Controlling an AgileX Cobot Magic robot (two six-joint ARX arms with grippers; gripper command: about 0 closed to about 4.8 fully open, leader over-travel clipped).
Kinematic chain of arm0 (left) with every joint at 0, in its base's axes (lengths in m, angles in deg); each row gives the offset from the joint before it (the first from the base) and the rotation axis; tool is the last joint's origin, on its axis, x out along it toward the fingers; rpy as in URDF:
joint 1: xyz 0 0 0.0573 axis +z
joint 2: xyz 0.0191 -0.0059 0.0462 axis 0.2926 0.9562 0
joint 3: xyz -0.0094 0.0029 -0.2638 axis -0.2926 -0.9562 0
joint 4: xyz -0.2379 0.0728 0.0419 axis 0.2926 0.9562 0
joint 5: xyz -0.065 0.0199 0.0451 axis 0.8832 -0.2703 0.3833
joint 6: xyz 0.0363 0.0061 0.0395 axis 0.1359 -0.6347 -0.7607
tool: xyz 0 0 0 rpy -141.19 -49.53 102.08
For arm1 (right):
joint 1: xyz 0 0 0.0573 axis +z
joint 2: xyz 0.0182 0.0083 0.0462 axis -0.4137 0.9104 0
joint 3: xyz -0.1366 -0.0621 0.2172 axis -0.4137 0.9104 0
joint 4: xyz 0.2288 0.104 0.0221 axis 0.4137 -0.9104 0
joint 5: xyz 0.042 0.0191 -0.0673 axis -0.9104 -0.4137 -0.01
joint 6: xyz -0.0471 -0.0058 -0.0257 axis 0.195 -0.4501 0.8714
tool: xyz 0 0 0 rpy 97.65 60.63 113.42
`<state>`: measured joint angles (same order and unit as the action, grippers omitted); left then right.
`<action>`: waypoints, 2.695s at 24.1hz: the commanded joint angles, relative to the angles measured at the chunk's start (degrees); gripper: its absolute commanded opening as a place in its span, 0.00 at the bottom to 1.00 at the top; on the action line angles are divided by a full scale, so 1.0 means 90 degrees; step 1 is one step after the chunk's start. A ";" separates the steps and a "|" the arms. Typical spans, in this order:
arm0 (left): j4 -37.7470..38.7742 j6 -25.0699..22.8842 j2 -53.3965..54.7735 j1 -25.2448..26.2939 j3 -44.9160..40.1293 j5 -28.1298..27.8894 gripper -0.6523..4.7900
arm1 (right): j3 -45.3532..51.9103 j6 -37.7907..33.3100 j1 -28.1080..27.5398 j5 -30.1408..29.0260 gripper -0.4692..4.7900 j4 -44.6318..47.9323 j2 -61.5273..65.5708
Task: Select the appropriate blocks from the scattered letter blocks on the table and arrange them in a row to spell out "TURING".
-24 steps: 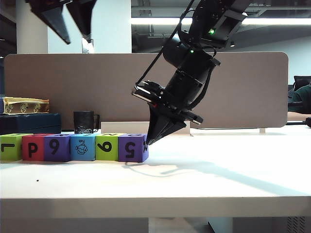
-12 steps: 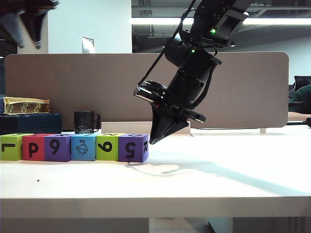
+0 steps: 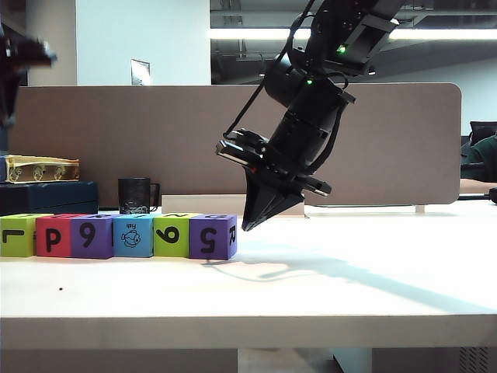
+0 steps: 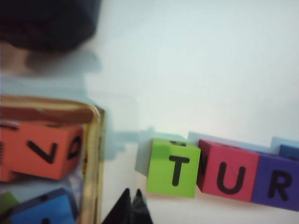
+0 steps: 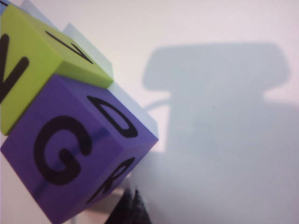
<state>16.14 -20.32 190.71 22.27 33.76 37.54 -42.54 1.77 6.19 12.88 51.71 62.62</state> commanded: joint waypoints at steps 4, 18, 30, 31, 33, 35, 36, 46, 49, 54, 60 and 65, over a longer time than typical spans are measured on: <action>0.0537 -0.0051 0.0809 0.0036 0.0012 0.0143 0.16 | -0.0036 -0.0005 0.0007 -0.0015 0.09 -0.0168 -0.0053; 0.0194 -0.0170 0.1360 0.0209 0.0005 -0.0372 0.11 | -0.0036 -0.0002 0.0007 -0.0015 0.09 -0.0223 -0.0051; 0.0209 -0.0168 0.1911 0.0243 -0.0024 0.0410 0.11 | -0.0036 -0.0002 0.0000 -0.0015 0.09 -0.0231 -0.0051; 0.0236 -0.0165 0.1926 0.0243 -0.0024 0.0437 0.11 | -0.0036 -0.0002 0.0000 -0.0015 0.09 -0.0231 -0.0051; 0.0294 -0.0170 0.1962 0.0240 -0.0024 0.0551 0.11 | -0.0036 -0.0002 0.0000 -0.0015 0.09 -0.0228 -0.0051; 0.0321 -0.0168 0.1991 0.0240 -0.0024 0.0661 0.11 | -0.0036 -0.0002 0.0000 -0.0015 0.09 -0.0223 -0.0051; 0.0342 -0.0168 0.1991 0.0240 -0.0024 0.0704 0.11 | -0.0036 -0.0002 0.0000 -0.0015 0.09 -0.0226 -0.0051; 0.0464 -0.0175 0.1991 0.0138 -0.0024 0.1268 0.11 | -0.0036 0.0000 -0.0024 0.0007 0.09 -0.0158 -0.0051; 0.0491 -0.0175 0.1994 0.0114 -0.0024 0.1265 0.11 | -0.0036 0.0000 -0.0032 0.0010 0.09 -0.0131 -0.0051; 0.0498 -0.0170 0.1991 0.0102 -0.0022 0.1243 0.11 | -0.0039 0.0172 -0.0036 0.0447 0.09 -0.0158 -0.0051; 0.0588 -0.0170 0.1991 0.0102 -0.0022 0.1073 0.11 | -0.0039 0.0175 -0.0092 0.0573 0.09 -0.0223 -0.0051; 0.0583 -0.0165 0.1919 0.0104 0.0024 -0.0126 0.11 | -0.0255 0.0223 -0.0170 0.0755 0.09 -0.0369 -0.0053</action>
<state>21.35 -21.65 208.72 23.26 33.74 38.43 -43.50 3.30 4.71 19.17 48.25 62.62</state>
